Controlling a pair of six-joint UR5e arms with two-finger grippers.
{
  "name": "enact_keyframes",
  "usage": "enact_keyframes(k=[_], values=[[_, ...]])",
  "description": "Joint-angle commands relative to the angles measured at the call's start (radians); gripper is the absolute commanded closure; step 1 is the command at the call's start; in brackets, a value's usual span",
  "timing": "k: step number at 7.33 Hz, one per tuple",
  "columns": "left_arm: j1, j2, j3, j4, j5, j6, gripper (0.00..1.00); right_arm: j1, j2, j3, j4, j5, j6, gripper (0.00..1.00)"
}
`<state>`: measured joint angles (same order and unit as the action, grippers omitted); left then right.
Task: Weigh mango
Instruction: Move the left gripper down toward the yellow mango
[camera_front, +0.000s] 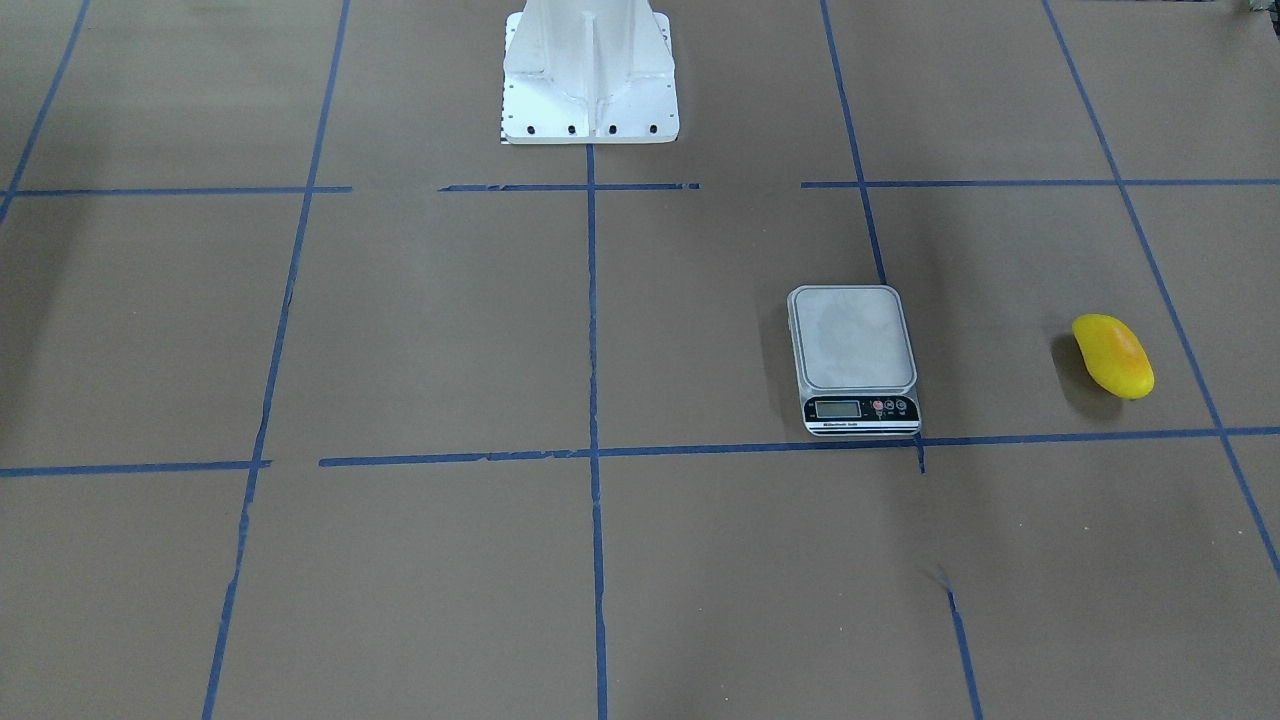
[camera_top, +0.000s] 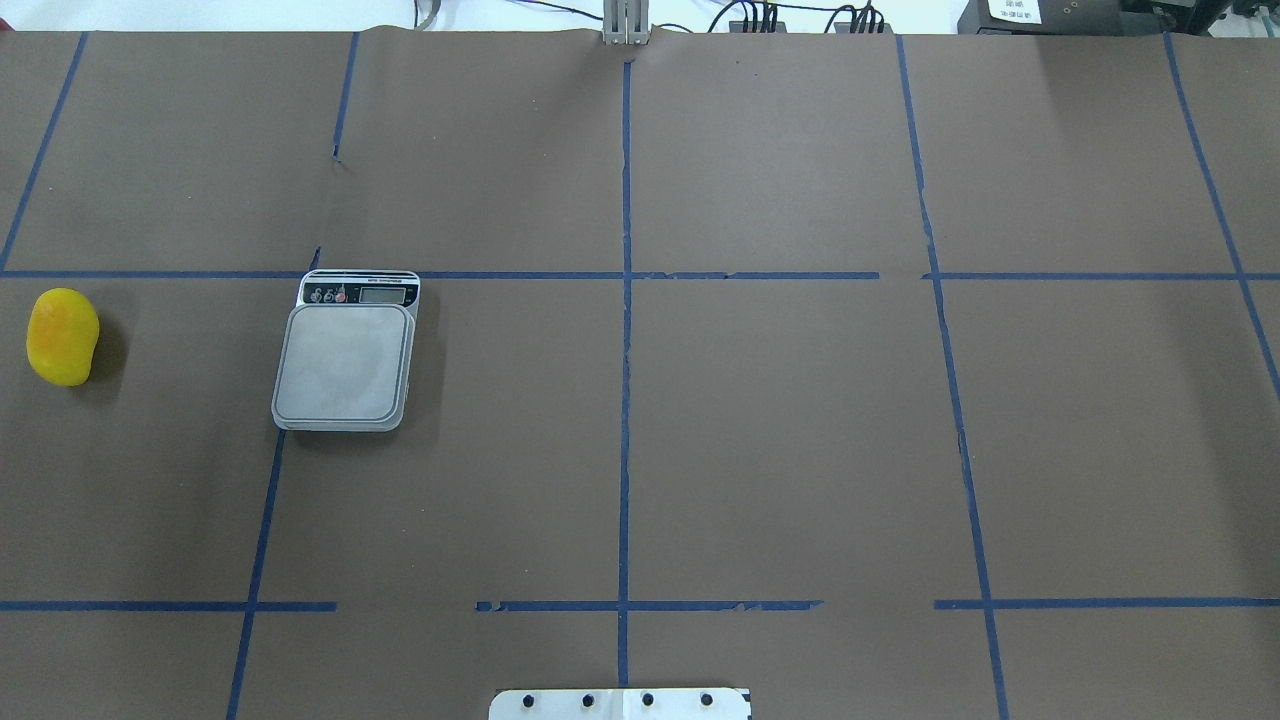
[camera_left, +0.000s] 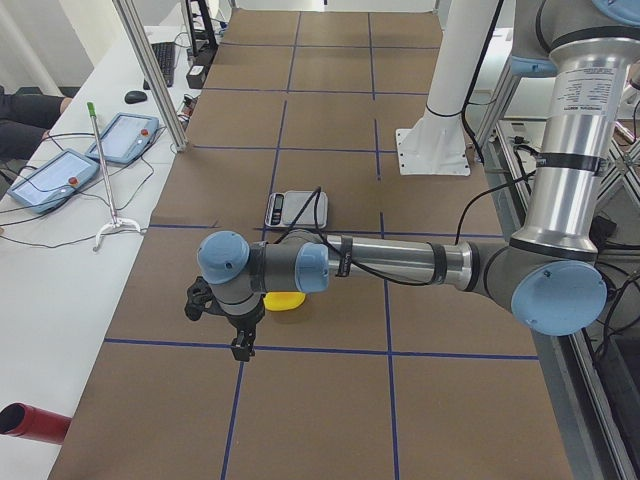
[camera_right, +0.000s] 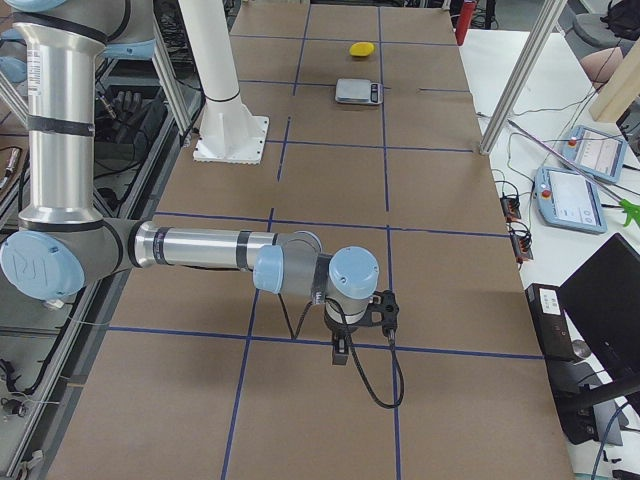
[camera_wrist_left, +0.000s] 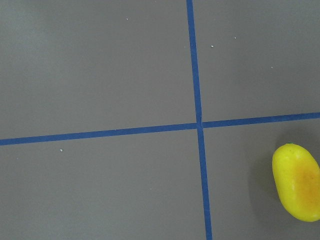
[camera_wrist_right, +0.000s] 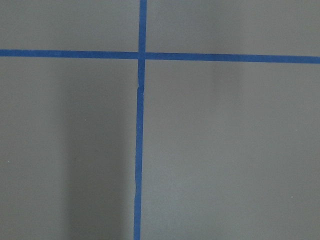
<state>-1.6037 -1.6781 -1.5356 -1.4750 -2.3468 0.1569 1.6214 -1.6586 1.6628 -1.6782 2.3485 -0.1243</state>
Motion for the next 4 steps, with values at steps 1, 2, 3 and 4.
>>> enact_keyframes(k=[1,2,3,4], values=[[0.019,0.008,-0.038,-0.001,0.0,-0.011,0.0,0.0,0.0,0.0,0.0,0.0,0.0,0.0],[0.018,0.015,-0.061,-0.001,-0.02,-0.032,0.0,0.0,0.0,0.0,0.0,0.0,0.0,0.0],[0.018,0.021,-0.061,-0.004,-0.079,-0.093,0.0,0.0,0.0,0.0,0.0,0.0,0.0,0.0],[0.019,0.021,-0.058,-0.017,-0.078,-0.091,0.0,0.0,0.0,0.0,0.0,0.0,0.0,0.0]])
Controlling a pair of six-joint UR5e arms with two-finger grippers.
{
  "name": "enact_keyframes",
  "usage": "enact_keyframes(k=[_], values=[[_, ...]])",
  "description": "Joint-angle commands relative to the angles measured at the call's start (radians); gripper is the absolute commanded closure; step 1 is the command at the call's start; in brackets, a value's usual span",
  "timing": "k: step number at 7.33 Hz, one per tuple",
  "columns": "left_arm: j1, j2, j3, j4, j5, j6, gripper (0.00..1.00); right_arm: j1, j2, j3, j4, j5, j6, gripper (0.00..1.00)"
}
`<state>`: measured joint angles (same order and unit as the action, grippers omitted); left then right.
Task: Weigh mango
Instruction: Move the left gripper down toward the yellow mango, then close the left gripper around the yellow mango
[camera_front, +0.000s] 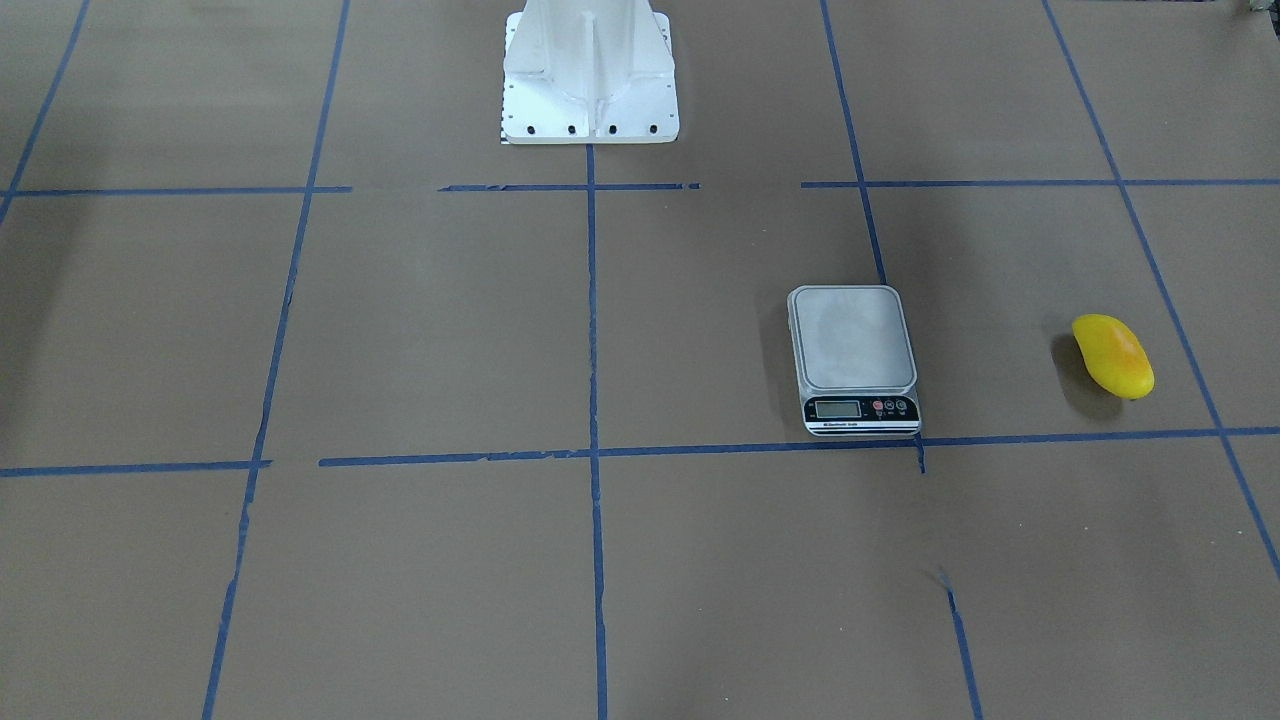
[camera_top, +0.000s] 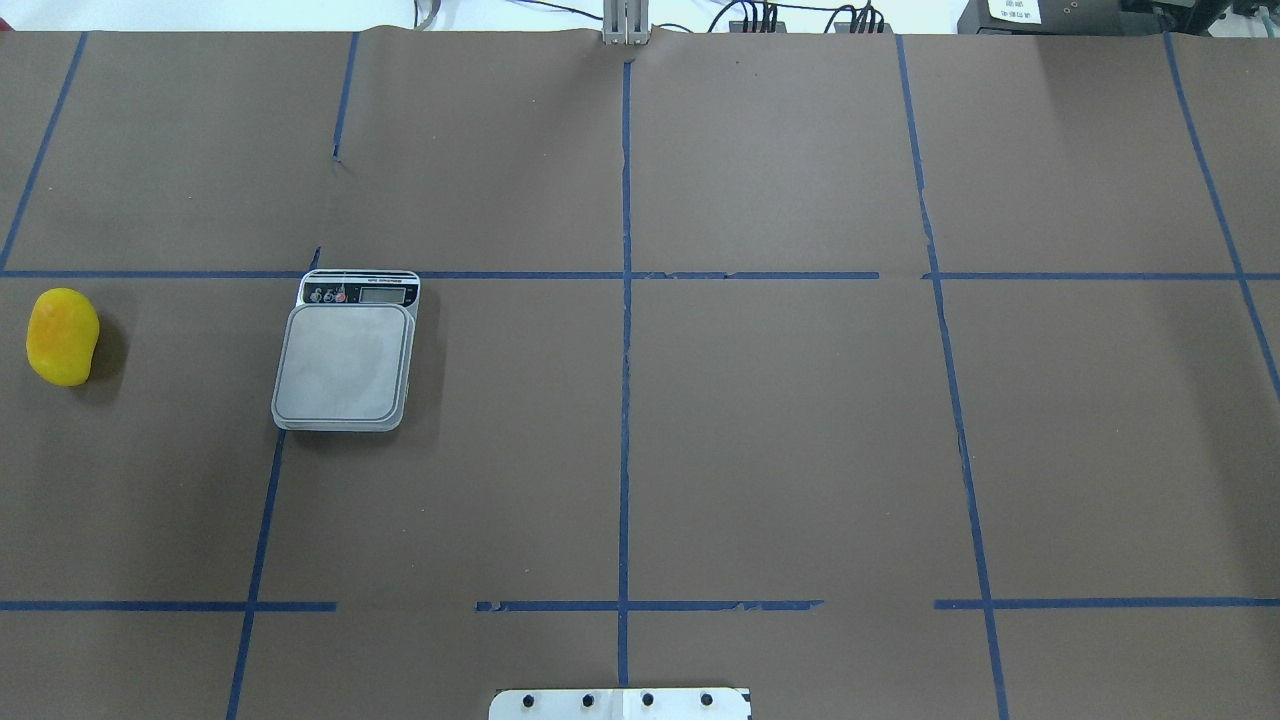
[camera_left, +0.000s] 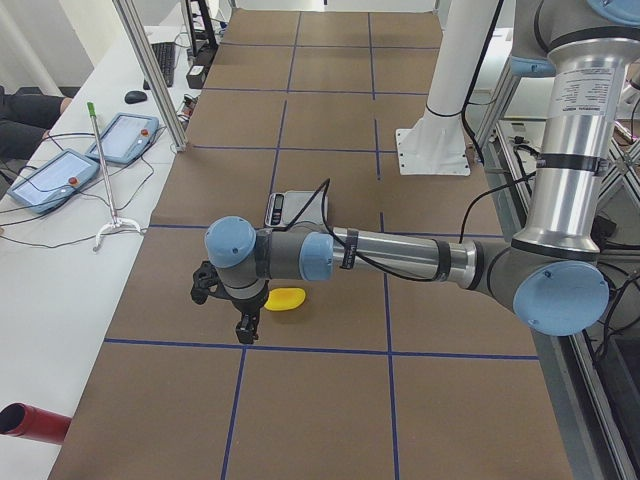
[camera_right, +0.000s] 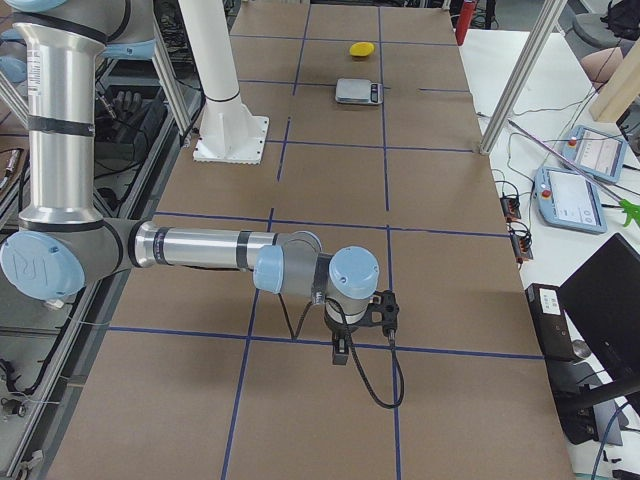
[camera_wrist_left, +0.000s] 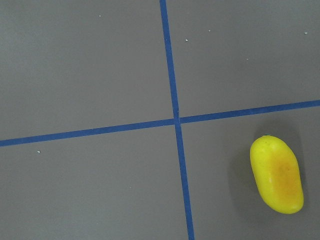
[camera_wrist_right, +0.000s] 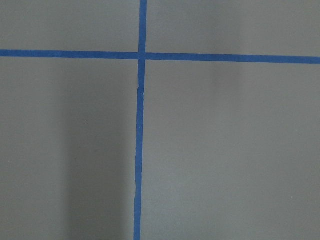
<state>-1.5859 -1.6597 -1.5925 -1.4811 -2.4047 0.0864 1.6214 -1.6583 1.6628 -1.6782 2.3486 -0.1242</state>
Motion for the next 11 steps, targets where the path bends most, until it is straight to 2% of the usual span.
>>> enact_keyframes(k=[1,2,3,4,5,6,8,11], values=[[0.004,0.033,-0.013,-0.092,-0.008,-0.033,0.0,0.0,0.0,0.0,0.0,0.0,0.0,0.0],[0.064,0.052,-0.006,-0.187,0.033,-0.092,0.0,0.0,-0.001,0.0,0.0,0.0,0.0,0.0],[0.148,0.052,-0.007,-0.279,0.039,-0.296,0.0,0.0,0.0,0.0,0.0,0.0,0.0,0.0],[0.188,0.067,0.015,-0.409,0.039,-0.395,0.0,0.0,0.0,0.0,0.0,0.0,0.0,0.0],[0.21,0.066,0.052,-0.471,0.039,-0.405,0.0,0.0,0.0,0.0,0.0,0.0,0.0,0.0],[0.307,0.055,0.063,-0.476,0.086,-0.491,0.0,0.0,-0.001,0.0,0.0,0.0,0.0,0.0],[0.378,0.025,0.091,-0.482,0.118,-0.67,0.0,0.0,0.0,0.0,0.0,0.0,0.0,0.0],[0.432,-0.026,0.156,-0.481,0.122,-0.698,0.0,0.0,0.0,0.0,0.0,0.0,0.0,0.0]])
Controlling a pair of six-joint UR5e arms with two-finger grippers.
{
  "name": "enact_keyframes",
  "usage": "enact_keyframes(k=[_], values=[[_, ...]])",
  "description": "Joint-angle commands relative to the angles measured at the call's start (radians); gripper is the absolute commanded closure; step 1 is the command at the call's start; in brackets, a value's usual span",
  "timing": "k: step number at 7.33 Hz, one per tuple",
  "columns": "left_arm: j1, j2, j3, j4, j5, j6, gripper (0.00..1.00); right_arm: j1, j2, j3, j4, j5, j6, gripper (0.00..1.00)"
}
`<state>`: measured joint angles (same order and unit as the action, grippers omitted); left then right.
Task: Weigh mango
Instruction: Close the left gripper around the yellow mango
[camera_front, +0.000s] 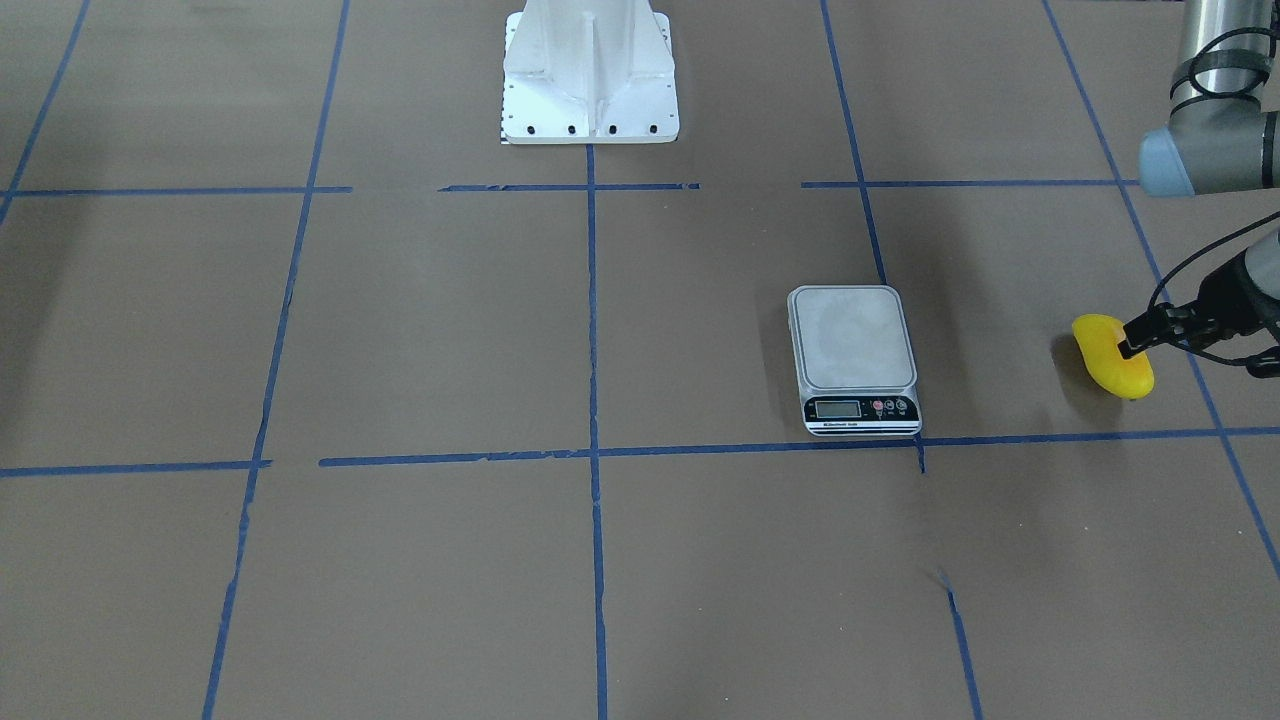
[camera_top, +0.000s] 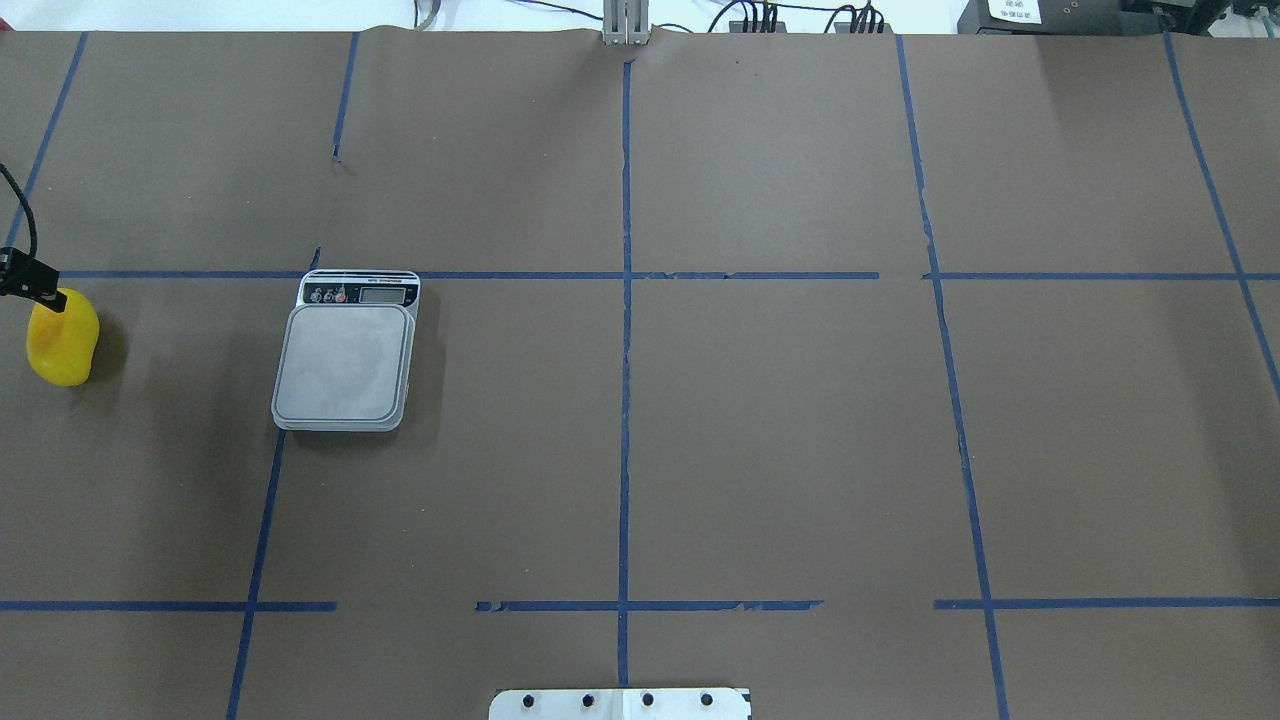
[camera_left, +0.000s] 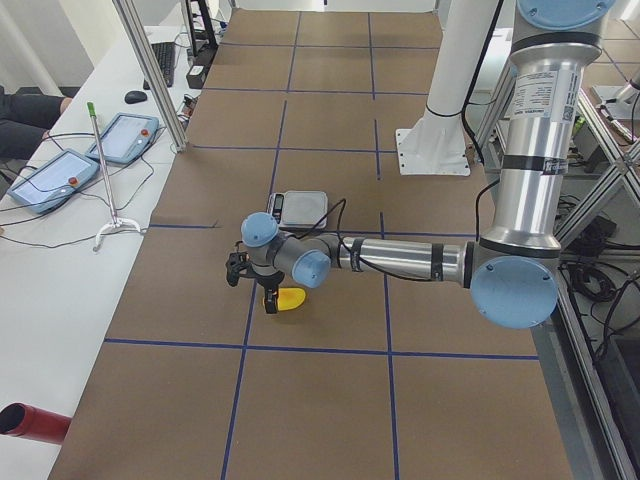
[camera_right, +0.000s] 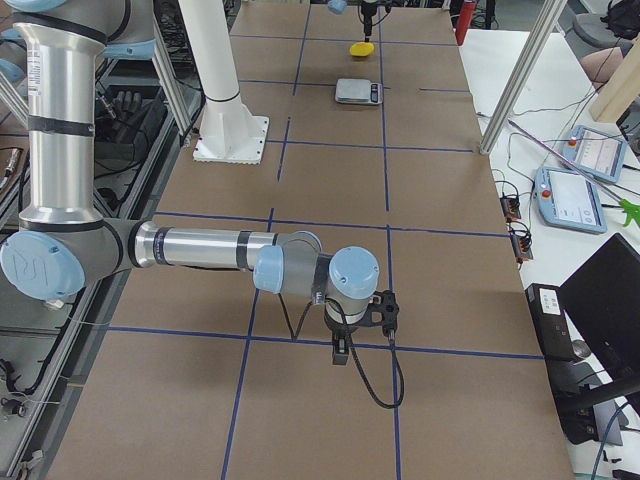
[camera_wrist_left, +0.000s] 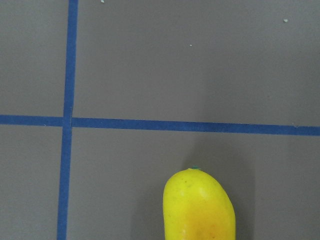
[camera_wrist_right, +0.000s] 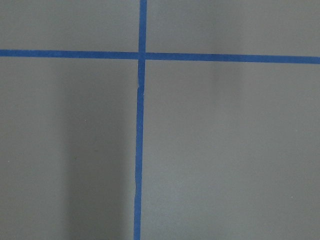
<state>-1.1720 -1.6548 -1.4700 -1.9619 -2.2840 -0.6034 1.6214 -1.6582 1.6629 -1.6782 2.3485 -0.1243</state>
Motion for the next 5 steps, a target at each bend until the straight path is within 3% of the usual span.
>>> enact_keyframes(k=[1,2,3,5], values=[[0.037,-0.037,0.058,-0.012,0.001,-0.009,0.0,0.0,-0.002,0.0,0.0,0.0,0.0,0.0],[0.046,-0.034,0.071,-0.015,0.003,-0.006,0.01,0.0,0.0,0.0,0.0,0.0,0.0,0.0],[0.049,-0.033,0.085,-0.022,0.004,-0.004,0.14,0.0,0.0,0.0,0.0,0.0,0.0,0.0],[0.057,-0.034,0.108,-0.055,0.004,-0.006,0.66,0.0,0.0,0.0,0.0,0.0,0.0,0.0]])
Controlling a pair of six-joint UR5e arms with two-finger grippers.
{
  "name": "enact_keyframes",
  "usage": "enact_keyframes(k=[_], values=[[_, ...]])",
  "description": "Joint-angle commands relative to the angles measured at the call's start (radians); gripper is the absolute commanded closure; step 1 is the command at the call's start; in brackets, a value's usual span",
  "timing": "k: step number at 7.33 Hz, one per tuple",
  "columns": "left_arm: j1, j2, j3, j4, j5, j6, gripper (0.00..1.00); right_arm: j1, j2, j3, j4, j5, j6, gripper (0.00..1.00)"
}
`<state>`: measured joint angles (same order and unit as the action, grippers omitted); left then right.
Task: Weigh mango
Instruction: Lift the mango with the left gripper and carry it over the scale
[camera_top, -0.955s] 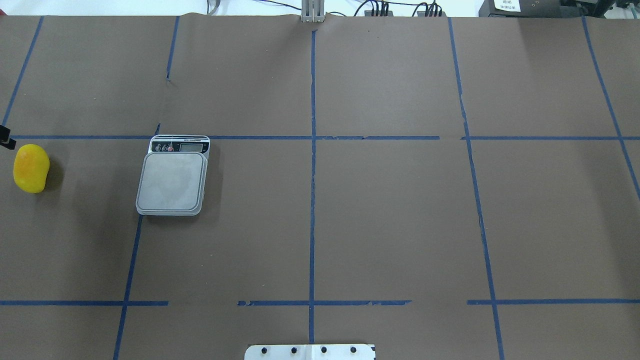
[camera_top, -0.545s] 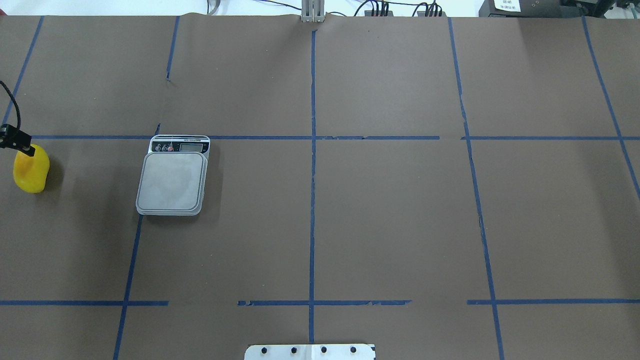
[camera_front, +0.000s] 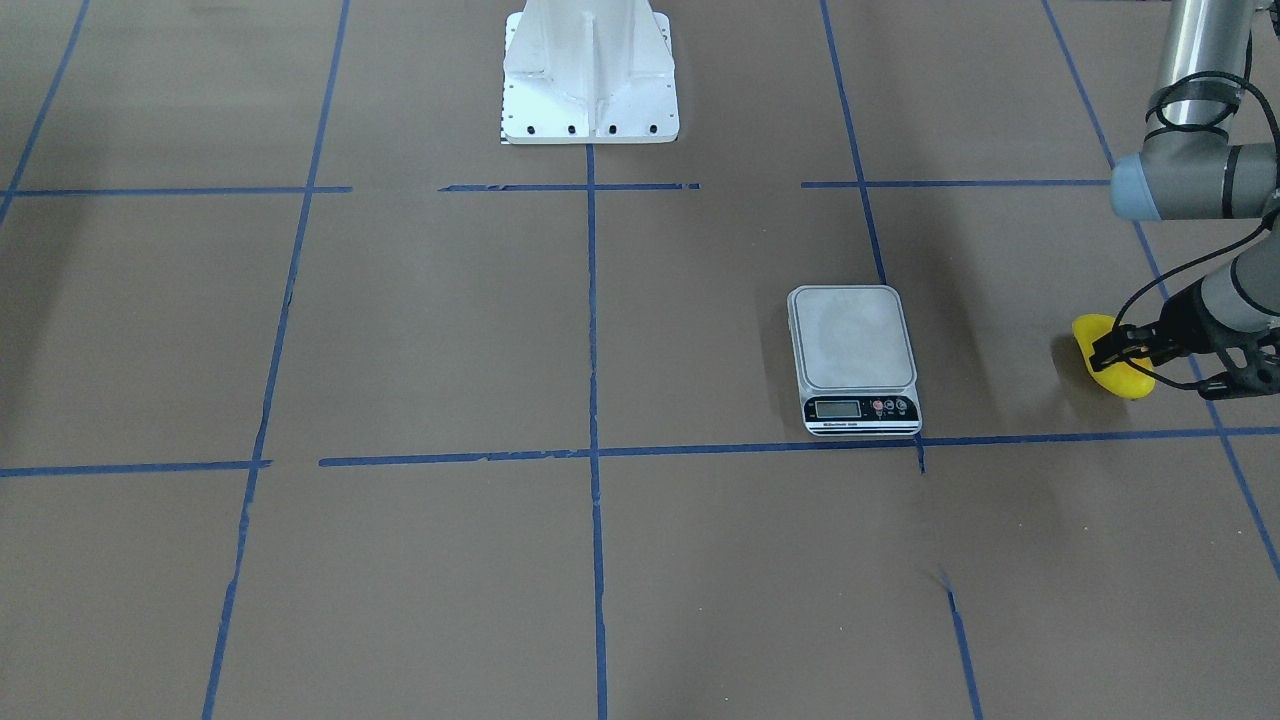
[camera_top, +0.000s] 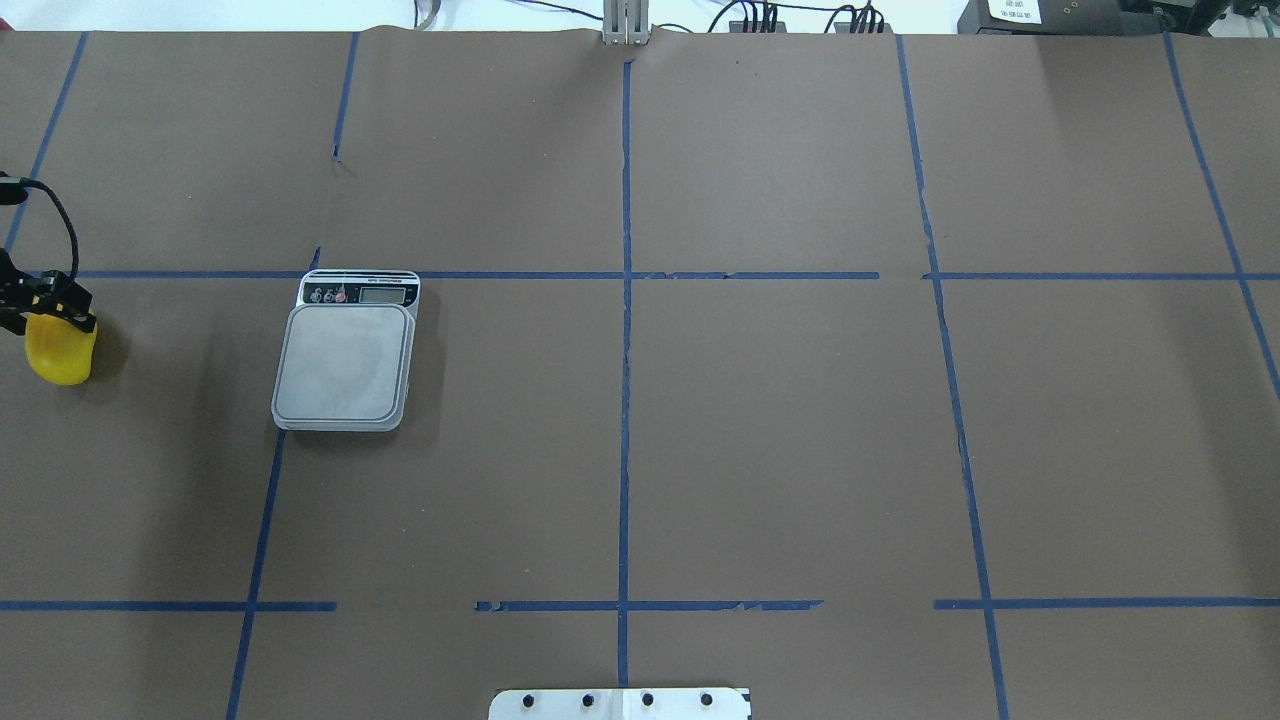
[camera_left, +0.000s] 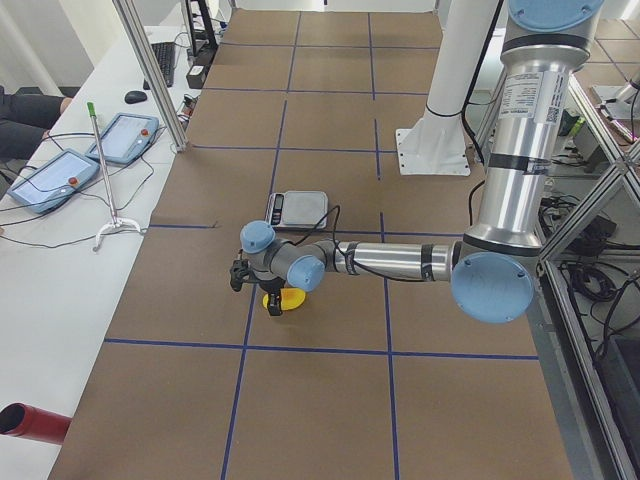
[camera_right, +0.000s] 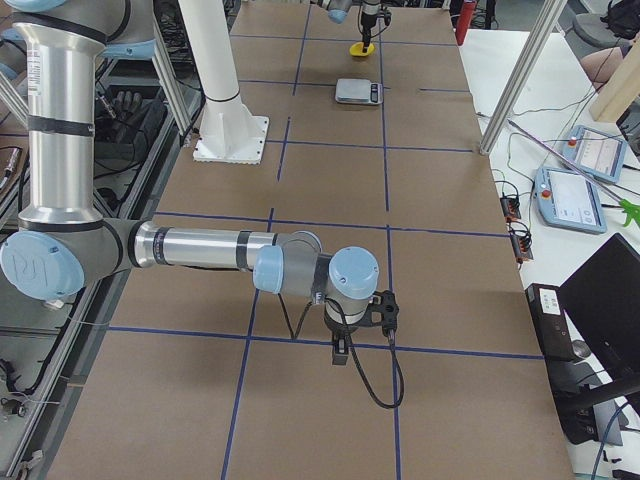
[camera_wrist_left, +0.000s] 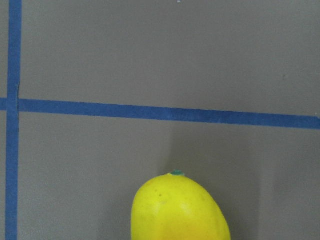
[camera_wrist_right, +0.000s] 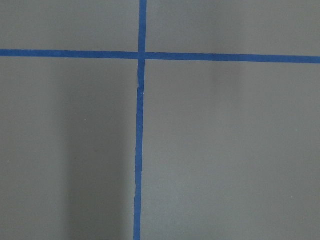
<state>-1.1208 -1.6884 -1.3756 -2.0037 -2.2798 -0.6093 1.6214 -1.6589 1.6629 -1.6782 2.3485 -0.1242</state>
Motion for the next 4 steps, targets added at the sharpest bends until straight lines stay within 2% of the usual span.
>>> enact_keyframes(k=[1,2,3,4], values=[[0.006,-0.002,-0.034,-0.003,-0.006,0.0,1.0,0.0,-0.001,0.0,0.0,0.0,0.0,0.0],[0.003,0.003,-0.147,0.026,-0.004,-0.006,1.0,0.0,-0.001,0.0,0.0,0.0,0.0,0.0],[0.006,-0.016,-0.236,0.119,-0.004,-0.042,1.0,0.0,0.001,0.0,0.0,0.0,0.0,0.0],[0.007,-0.074,-0.272,0.143,-0.004,-0.122,1.0,0.0,0.001,0.0,0.0,0.0,0.0,0.0]])
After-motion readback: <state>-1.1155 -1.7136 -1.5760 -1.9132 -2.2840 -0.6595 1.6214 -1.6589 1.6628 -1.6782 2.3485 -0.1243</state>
